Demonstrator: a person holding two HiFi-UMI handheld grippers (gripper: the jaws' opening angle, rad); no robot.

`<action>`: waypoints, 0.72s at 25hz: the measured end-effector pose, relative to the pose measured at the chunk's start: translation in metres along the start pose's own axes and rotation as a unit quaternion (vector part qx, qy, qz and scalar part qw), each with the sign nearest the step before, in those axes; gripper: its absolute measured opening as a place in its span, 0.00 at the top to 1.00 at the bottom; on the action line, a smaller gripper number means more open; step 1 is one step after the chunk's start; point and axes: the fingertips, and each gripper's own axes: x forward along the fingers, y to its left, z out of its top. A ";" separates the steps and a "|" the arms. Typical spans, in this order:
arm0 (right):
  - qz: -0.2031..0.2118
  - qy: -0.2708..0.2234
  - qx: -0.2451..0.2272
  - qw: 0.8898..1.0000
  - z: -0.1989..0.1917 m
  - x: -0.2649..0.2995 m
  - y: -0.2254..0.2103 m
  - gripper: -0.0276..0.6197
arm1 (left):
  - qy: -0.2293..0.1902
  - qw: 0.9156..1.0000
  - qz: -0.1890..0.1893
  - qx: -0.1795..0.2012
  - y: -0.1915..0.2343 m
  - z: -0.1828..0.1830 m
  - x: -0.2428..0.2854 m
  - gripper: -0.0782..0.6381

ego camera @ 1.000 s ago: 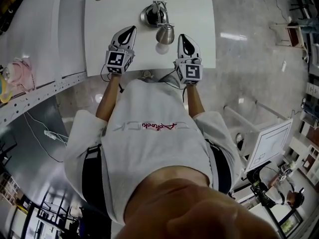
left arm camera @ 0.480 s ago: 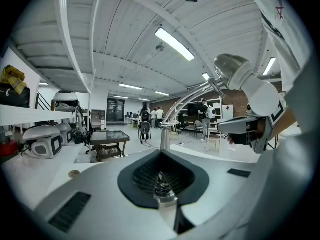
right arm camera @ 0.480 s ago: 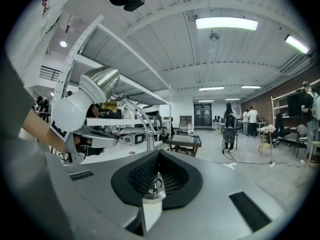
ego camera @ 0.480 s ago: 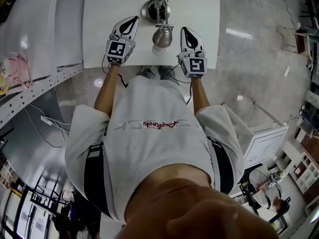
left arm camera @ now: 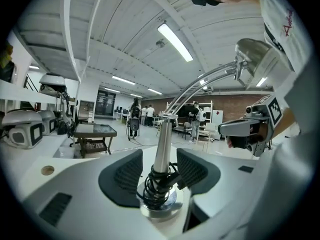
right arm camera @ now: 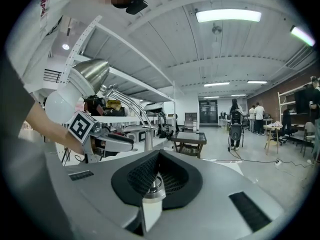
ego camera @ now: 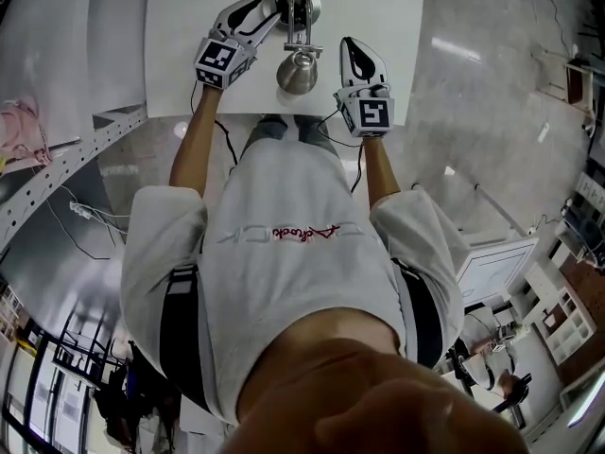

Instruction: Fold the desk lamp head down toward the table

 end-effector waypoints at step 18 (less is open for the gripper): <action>0.007 0.008 0.003 1.000 -0.005 -0.002 0.002 0.93 | 0.008 0.996 -0.082 0.019 -0.019 0.007 0.076 0.60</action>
